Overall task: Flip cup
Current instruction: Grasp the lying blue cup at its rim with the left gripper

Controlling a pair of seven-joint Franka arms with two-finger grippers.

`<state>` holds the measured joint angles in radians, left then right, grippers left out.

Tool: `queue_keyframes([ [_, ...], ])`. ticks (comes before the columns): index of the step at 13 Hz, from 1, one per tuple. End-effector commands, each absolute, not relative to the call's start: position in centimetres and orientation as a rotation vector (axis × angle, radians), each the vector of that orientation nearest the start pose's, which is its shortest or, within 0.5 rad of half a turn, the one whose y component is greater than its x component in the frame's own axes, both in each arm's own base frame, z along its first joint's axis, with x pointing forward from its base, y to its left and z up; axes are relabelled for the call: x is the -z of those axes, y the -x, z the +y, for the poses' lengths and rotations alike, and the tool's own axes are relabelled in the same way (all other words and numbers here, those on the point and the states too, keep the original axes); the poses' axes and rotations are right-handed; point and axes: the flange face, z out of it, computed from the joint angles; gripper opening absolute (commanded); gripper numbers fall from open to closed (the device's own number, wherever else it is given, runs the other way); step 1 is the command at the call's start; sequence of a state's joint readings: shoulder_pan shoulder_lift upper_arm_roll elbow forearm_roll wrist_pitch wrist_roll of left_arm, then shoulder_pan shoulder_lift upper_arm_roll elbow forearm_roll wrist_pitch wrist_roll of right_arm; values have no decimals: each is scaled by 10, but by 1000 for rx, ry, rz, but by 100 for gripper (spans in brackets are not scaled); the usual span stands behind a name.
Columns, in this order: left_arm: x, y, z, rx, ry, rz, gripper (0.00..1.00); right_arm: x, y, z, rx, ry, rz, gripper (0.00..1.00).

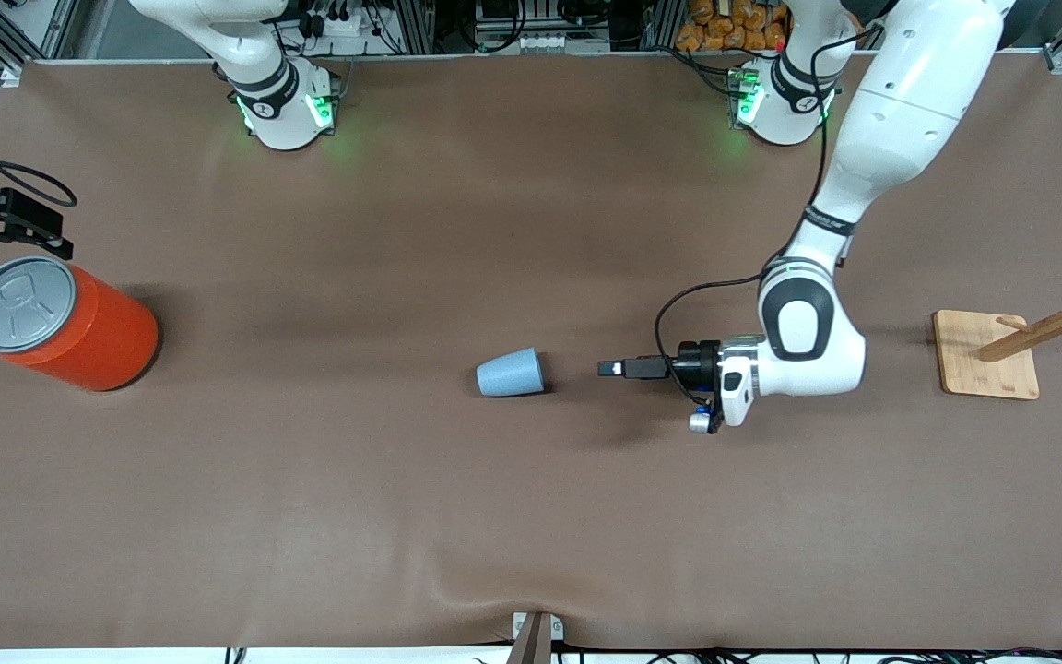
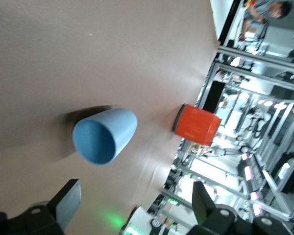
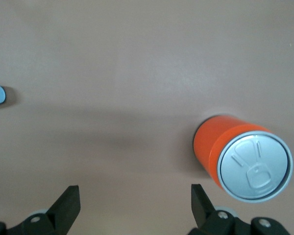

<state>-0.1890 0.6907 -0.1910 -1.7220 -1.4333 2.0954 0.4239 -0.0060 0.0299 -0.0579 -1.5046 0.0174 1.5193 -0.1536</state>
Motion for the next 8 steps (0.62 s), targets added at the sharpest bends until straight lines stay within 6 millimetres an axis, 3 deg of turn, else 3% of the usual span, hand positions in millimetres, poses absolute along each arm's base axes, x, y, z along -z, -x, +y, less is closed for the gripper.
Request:
queue_keyframes([
  [1,-194,-594,-328,170,-1927,329,100,-648,-541,-37,-25,3109,8,100],
  [3,-184,-582,-349,137,-1988,341,100,-646,-529,-41,-158,3100,35,100],
  [4,-183,-577,-355,135,-2000,339,100,-654,-528,-38,-136,3106,35,100],
  [7,-165,-573,-355,138,-2001,346,100,-666,-523,-36,-168,3111,92,100],
  [8,-159,-569,-363,140,-1968,378,100,-672,-523,-32,-155,3116,79,100],
])
